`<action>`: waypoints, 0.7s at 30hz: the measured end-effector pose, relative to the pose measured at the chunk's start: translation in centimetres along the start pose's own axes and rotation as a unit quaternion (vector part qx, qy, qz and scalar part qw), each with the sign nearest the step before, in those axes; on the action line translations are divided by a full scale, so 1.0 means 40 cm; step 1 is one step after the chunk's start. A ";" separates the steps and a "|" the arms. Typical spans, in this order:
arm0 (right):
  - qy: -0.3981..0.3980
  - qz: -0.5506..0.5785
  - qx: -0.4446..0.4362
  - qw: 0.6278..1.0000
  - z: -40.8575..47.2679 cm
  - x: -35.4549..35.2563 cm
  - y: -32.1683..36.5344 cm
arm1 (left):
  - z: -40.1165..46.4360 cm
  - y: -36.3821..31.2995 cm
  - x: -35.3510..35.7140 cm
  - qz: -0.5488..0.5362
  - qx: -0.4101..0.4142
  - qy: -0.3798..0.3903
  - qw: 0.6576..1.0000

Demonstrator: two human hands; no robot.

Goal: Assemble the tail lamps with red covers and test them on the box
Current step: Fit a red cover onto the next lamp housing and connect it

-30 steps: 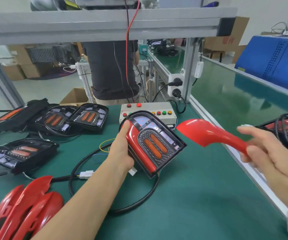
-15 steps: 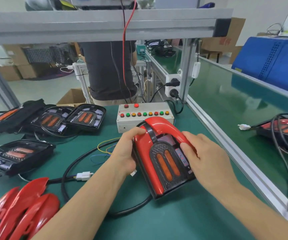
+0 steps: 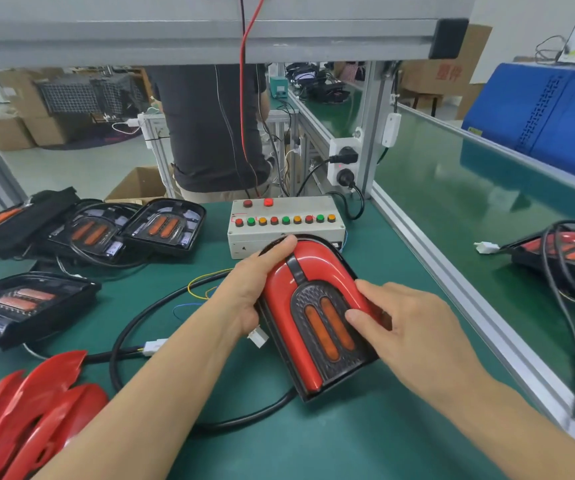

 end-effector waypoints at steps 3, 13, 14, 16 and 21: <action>-0.003 -0.038 0.000 0.999 -0.012 0.007 -0.004 | -0.003 -0.002 -0.011 0.024 -0.007 -0.011 1.000; 0.247 0.449 0.253 0.820 -0.020 0.088 -0.075 | -0.012 0.004 -0.014 0.058 -0.039 -0.004 0.998; 0.243 0.450 0.254 0.821 -0.018 0.088 -0.077 | -0.011 0.003 -0.015 0.054 -0.040 -0.004 0.998; 0.236 0.457 0.255 0.819 -0.018 0.089 -0.077 | -0.011 0.002 -0.016 0.052 -0.041 -0.001 0.998; 0.176 0.479 0.273 0.815 -0.032 0.102 -0.081 | -0.010 0.004 -0.014 0.047 -0.023 -0.016 0.998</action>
Point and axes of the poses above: each hand's wrist, its own z-axis towards the middle knuckle, its own x-axis out of the palm, y = z × x, the point moved 6 cm from there along z, towards the middle knuckle, and after that the axes turned 1 degree about x, right-handed, at the moved point
